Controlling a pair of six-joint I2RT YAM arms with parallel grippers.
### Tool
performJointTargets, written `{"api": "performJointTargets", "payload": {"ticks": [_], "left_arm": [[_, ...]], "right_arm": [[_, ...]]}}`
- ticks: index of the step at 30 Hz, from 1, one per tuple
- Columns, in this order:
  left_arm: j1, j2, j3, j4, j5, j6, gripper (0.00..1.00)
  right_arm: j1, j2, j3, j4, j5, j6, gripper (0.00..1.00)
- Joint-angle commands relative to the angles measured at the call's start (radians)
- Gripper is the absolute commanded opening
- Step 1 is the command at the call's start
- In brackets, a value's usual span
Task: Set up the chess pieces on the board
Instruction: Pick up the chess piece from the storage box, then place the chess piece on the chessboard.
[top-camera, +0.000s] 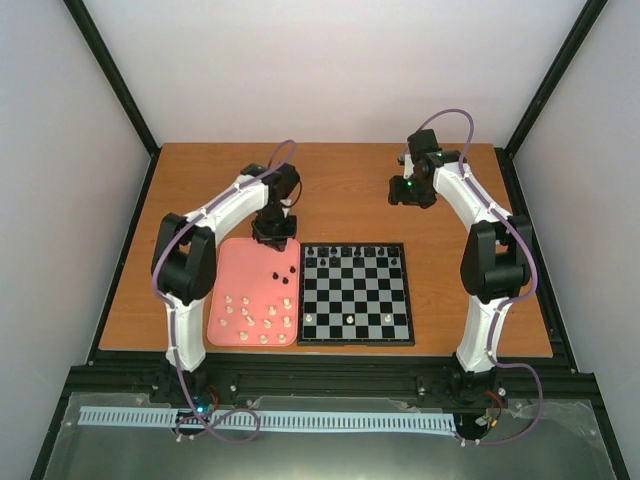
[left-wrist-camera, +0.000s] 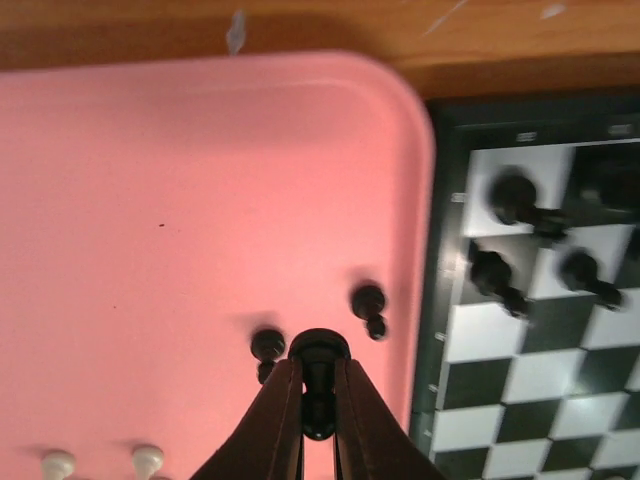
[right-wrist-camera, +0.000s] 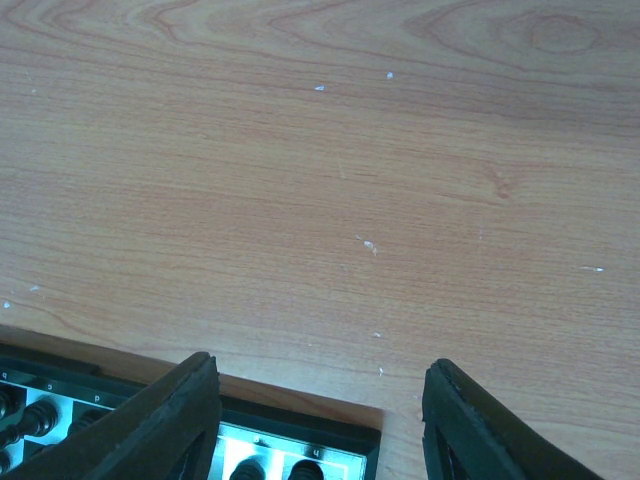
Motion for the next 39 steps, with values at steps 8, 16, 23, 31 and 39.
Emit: {"api": "performJointTargets", "payload": {"ticks": [8,16,23,31,39], "left_arm": [[-0.235,-0.014,0.274,-0.127,0.061,-0.015,0.06],[-0.338,0.123,0.398,-0.148,0.068,-0.013,0.07],[-0.343,0.235,0.517,-0.155,0.042,-0.010,0.07],[-0.343,0.316,0.576,-0.152,0.036,-0.007,0.07],[-0.343,0.341,0.567,-0.135,0.027,-0.003,0.08]], "right_arm": [[-0.009,-0.025,0.032,-0.013,0.024,0.001,0.56],[-0.009,-0.034,0.031,-0.013,0.027,0.000,0.56],[-0.009,-0.031,0.034,-0.011,0.023,-0.003,0.56],[-0.009,-0.029,0.030,-0.009,0.025,-0.004,0.56],[-0.009,-0.024,0.027,-0.008,0.035,-0.005,0.56]]}}
